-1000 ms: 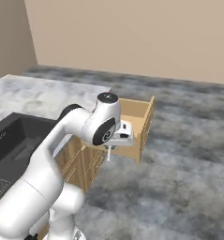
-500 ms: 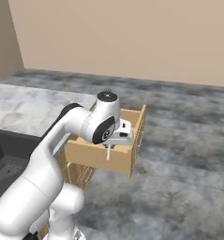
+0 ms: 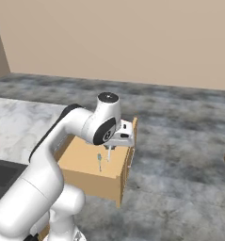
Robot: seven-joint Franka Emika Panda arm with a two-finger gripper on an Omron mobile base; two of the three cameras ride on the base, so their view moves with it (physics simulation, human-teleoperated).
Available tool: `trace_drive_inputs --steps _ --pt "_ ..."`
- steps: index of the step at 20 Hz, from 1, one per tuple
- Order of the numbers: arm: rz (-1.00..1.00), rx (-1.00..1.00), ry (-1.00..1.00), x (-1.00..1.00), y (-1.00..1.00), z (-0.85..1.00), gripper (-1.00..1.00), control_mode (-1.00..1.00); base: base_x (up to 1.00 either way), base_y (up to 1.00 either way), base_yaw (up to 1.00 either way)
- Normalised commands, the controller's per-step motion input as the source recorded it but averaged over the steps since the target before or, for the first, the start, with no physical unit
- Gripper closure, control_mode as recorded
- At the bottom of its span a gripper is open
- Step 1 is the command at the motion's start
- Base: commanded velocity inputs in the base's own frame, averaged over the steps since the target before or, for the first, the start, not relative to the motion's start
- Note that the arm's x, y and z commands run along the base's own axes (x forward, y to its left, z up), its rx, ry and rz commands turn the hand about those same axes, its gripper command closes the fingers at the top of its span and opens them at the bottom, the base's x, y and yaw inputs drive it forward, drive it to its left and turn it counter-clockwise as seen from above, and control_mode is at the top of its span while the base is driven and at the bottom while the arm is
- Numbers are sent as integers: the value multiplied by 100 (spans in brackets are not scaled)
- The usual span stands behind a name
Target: Organize the utensils by type. Pick up the wooden spoons from the counter and place them in the open cabinet. Then pick up the metallic utensils from the counter and place them in the open drawer.
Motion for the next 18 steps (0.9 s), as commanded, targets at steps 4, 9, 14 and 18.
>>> trace_drive_inputs --steps 4,9,14,18 --pt "0 0 0 0 0 0 100 100 47 0 -3" --pt "0 0 0 0 0 0 100 100 -1 0 0" --pt "0 0 0 0 0 0 100 100 0 0 0" --pt "0 0 0 0 0 0 100 100 0 0 0"
